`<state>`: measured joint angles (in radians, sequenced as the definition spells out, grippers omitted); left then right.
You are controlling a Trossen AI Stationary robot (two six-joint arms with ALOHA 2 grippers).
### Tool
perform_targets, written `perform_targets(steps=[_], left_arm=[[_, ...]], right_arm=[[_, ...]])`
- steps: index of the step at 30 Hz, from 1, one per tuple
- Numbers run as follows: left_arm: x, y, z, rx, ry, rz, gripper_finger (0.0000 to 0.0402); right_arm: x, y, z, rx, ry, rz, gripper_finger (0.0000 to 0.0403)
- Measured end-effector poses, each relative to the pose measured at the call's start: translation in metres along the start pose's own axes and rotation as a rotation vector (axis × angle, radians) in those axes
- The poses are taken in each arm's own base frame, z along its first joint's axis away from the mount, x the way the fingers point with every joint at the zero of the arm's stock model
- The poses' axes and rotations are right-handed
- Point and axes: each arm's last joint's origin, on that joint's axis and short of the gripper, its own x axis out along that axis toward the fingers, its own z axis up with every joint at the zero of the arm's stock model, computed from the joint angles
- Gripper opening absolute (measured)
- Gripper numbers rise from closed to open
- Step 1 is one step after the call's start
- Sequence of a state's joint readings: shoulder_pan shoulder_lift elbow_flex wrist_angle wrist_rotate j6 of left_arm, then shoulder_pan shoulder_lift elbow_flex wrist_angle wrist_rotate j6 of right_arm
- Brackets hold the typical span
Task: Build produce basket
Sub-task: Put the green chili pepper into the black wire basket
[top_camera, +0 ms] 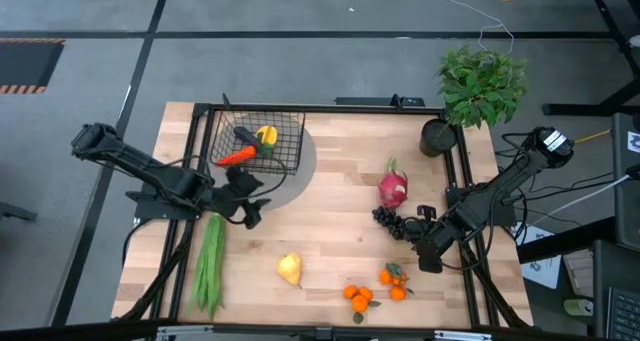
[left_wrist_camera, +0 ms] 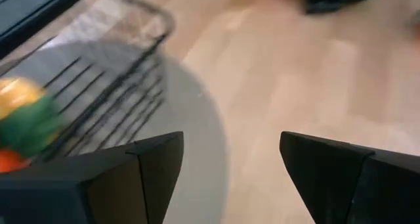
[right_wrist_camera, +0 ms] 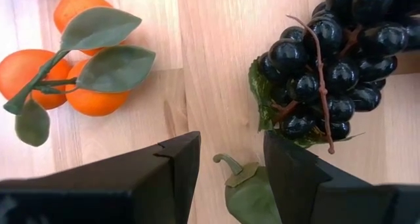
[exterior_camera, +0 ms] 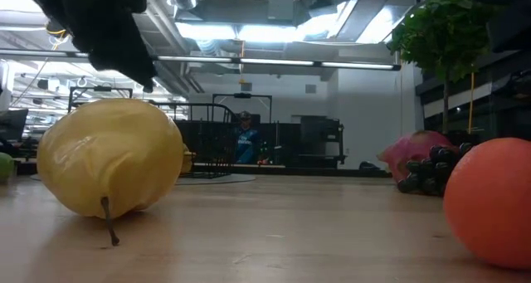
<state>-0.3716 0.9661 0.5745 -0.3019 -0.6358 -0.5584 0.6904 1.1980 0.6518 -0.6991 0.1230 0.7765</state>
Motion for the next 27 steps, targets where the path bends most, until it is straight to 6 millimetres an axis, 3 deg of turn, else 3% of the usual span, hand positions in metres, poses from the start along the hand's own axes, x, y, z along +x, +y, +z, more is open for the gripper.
perform_targets(steps=[7,11,14,17,20,27], left_arm=[[0.009,-0.001,-0.004,0.032,-0.133,-0.173,0.0243],[0.010,0.001,-0.001,0.025,-0.158,-0.171,0.0243],[0.010,0.000,0.000,0.020,-0.164,-0.176,0.0243],[0.009,0.000,0.000,0.021,-0.163,-0.177,0.0243],[0.010,0.000,-0.001,0.021,-0.162,-0.177,0.0243],[0.010,0.000,-0.001,0.004,-0.159,-0.179,0.0243]], right_arm=[[0.000,0.000,0.000,0.000,0.000,0.000,0.0156],[0.000,0.000,-0.001,0.003,0.031,0.017,0.0156],[-0.001,-0.003,-0.010,0.042,0.183,0.051,0.0156],[-0.003,-0.011,-0.019,0.109,0.290,-0.036,0.0156],[-0.003,-0.018,-0.024,0.121,0.316,-0.116,0.0156],[0.008,-0.022,-0.032,0.074,0.347,-0.080,0.0156]])
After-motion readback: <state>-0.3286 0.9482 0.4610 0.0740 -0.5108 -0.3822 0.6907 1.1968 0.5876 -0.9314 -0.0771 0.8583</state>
